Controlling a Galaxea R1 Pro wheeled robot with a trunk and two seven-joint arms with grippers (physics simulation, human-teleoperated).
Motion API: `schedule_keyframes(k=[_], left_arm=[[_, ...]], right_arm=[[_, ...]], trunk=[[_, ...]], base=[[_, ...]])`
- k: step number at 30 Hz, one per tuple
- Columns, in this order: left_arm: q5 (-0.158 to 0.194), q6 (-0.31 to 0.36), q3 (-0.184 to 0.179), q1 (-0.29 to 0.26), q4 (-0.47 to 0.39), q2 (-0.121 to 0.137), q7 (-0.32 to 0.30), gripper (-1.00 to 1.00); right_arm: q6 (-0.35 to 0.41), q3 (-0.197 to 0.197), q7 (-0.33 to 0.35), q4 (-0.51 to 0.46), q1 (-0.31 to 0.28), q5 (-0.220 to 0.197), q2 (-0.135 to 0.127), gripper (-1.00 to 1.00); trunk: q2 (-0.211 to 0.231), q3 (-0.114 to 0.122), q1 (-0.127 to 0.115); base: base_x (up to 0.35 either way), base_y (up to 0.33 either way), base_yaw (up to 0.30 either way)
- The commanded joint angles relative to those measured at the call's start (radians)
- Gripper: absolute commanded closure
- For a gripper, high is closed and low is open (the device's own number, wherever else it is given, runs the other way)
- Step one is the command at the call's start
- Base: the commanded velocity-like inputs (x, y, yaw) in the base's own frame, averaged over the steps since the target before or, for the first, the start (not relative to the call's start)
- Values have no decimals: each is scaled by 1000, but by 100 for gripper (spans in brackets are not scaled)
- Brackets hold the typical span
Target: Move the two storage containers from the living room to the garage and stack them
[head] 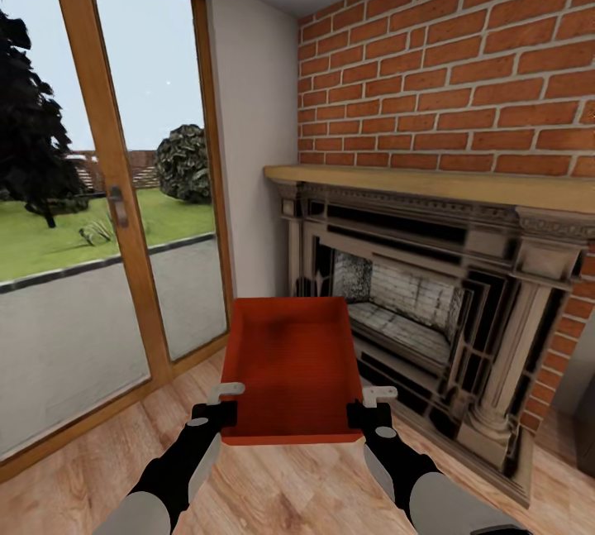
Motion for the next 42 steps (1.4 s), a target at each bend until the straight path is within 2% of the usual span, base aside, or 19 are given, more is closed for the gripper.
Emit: schedule_keyframes(k=[1, 24, 42], left_arm=[[5, 7, -3, 0, 0, -3, 12, 100], [5, 7, -3, 0, 0, -3, 12, 100], [5, 7, -3, 0, 1, -3, 12, 100]], right_arm=[[-3, -29, -72, -5, -1, 7, 1, 100], [-4, -28, -73, -3, -1, 6, 2, 100], [-1, -31, -72, -3, -1, 5, 2, 100]], trunk=[[-1, 0, 0], [-1, 1, 0], [-1, 10, 0]], base=[[0, 0, 0], [0, 0, -3], [0, 0, -277]])
